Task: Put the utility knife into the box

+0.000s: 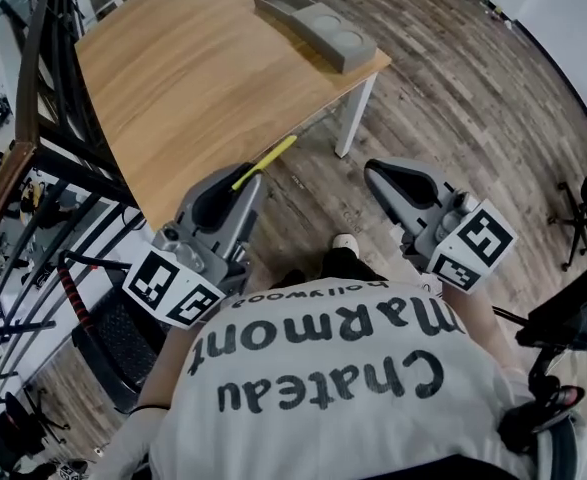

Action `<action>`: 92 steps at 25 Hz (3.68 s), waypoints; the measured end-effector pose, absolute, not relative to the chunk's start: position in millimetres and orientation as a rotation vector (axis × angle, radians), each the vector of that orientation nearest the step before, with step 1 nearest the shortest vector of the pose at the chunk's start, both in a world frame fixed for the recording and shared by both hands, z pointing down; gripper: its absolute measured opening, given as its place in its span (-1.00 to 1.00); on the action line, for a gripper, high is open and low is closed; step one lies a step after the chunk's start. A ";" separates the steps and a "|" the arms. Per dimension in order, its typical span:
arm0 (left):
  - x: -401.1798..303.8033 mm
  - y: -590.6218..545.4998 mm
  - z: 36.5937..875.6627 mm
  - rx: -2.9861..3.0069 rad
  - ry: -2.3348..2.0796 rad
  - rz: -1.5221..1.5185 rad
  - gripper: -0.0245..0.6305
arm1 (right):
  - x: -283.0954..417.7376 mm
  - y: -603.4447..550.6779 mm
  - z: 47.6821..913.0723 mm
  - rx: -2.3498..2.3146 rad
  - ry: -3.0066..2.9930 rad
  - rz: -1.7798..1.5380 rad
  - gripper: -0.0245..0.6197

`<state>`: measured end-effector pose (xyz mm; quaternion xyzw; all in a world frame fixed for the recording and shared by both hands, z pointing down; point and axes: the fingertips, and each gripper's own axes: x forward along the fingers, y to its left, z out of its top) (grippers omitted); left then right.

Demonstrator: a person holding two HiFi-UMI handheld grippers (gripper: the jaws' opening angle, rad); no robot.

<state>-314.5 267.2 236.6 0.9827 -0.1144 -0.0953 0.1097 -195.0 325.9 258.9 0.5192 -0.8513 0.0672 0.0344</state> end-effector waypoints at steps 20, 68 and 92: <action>-176.5 209.1 230.0 2.929 -0.446 -0.225 -0.78 | -58.3 251.3 260.2 1.467 -2.696 0.252 -0.89; -98.1 76.3 242.3 2.852 -0.749 -0.359 -0.78 | 65.7 160.9 293.2 1.530 -2.630 0.371 -0.89; -82.1 -78.4 251.6 2.769 -0.606 -0.235 -0.78 | 80.7 0.2 292.1 1.634 -2.479 0.586 -0.89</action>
